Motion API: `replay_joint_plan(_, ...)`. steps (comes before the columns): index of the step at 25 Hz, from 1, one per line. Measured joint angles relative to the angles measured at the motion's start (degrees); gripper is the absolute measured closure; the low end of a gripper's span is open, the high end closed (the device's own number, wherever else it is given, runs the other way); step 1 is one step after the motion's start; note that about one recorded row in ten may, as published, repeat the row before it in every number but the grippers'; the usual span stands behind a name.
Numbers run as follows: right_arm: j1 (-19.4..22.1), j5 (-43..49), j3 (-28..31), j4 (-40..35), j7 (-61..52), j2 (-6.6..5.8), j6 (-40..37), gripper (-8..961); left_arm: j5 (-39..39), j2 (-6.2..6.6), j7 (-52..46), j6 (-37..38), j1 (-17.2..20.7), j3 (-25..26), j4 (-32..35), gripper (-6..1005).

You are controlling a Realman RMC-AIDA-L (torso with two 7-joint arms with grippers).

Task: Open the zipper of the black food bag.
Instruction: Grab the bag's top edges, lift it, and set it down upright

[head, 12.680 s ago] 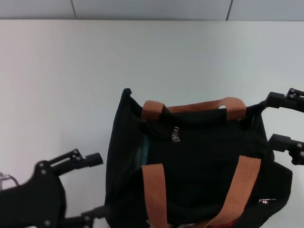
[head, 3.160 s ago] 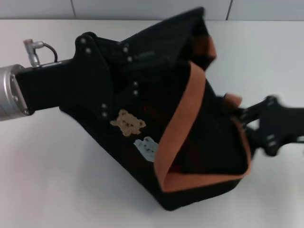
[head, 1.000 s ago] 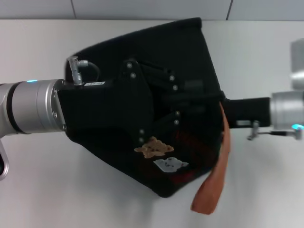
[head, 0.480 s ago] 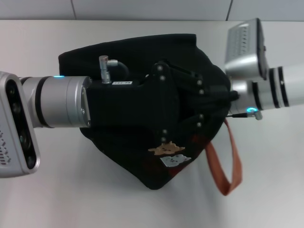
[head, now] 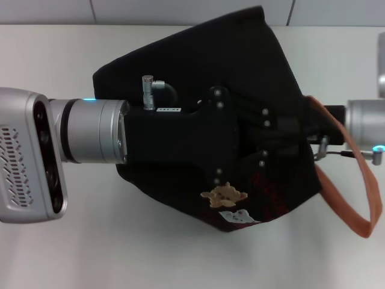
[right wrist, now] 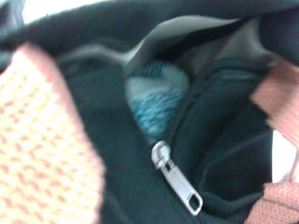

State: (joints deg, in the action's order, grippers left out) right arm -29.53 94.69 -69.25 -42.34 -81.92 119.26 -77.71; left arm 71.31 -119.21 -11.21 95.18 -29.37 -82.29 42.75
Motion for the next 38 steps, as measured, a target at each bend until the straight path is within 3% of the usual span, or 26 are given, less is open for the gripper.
replay_joint_plan(1,0.6,0.0,2.5,-0.1,0.1,-0.03,-1.8,232,0.0,0.04,0.0,-0.5,0.0,-0.5,0.1,848)
replay_joint_plan(11,1.9,1.6,8.1,-0.9,0.1,-1.02,-6.3,232,0.1,0.13,0.0,-1.5,-0.1,-1.2,0.4,848)
replay_joint_plan(16,2.3,3.3,11.2,-1.5,-0.4,-1.67,-9.4,232,-0.4,0.19,0.1,-1.9,1.2,2.3,0.4,848)
replay_joint_plan(20,2.4,3.9,16.1,-1.6,-0.8,-2.71,-14.0,232,-0.7,0.27,0.1,-1.5,1.9,4.0,0.6,848)
replay_joint_plan(21,2.5,4.0,17.4,-1.7,-1.7,-3.73,-15.7,232,-1.1,0.34,0.2,-1.3,2.2,4.2,1.0,848)
replay_joint_plan(25,2.8,4.1,18.8,-2.3,-3.4,-5.16,-17.6,232,-1.3,0.44,0.3,-1.2,2.4,4.2,1.1,848)
replay_joint_plan(33,4.4,4.5,26.4,-4.0,-5.0,-5.63,-22.2,232,-1.3,0.39,0.6,-1.2,3.0,6.4,1.2,849)
replay_joint_plan(38,4.4,4.7,29.0,-5.2,-7.7,-6.81,-25.1,233,-2.8,0.49,0.7,-0.7,4.4,8.9,2.0,849)
